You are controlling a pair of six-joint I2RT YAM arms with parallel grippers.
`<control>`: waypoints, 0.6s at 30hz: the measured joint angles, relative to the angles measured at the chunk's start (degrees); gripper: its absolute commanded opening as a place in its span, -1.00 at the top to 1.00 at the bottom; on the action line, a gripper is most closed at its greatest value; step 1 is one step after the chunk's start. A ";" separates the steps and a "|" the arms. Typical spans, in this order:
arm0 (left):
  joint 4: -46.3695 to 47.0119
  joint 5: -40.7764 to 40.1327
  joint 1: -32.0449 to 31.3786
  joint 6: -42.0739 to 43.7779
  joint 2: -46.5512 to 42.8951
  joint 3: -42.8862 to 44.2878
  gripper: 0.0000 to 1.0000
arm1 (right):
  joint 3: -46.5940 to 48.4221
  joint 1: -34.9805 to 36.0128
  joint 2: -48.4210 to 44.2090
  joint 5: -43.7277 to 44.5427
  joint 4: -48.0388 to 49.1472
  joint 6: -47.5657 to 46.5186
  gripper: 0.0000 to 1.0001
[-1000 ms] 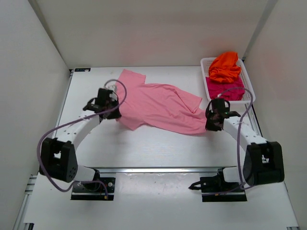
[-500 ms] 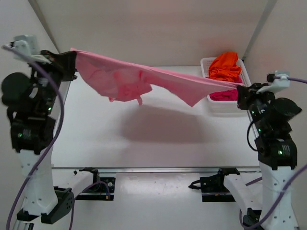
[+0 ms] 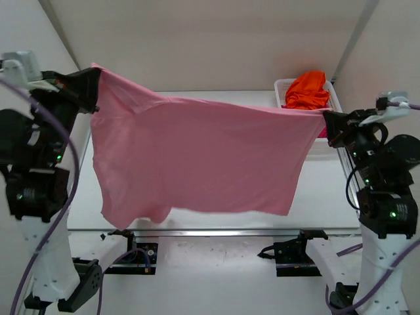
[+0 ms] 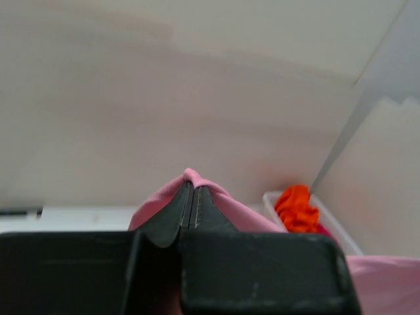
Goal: Fold and stack the t-shirts
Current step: Flatten out the tshirt
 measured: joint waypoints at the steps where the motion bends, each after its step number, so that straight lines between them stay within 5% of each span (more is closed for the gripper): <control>1: 1.22 1.03 0.94 -0.26 0.22 -2.89 1.00 | -2.03 -0.46 0.63 -1.25 1.66 0.61 1.00; 6: 4.22 3.41 2.29 -1.25 4.79 -19.02 1.00 | -12.31 4.42 8.52 -1.27 6.51 2.64 1.00; 9: 3.56 1.95 0.72 -0.11 13.81 -19.93 1.00 | -12.28 9.25 18.97 -0.31 8.07 2.58 1.00; 13: -1.46 1.33 0.57 2.21 29.68 -8.15 1.00 | -5.77 11.26 34.34 0.22 7.13 1.84 1.00; 18: -6.32 0.92 2.58 3.26 43.87 16.48 1.00 | 15.32 11.89 47.36 1.81 2.93 -0.57 1.00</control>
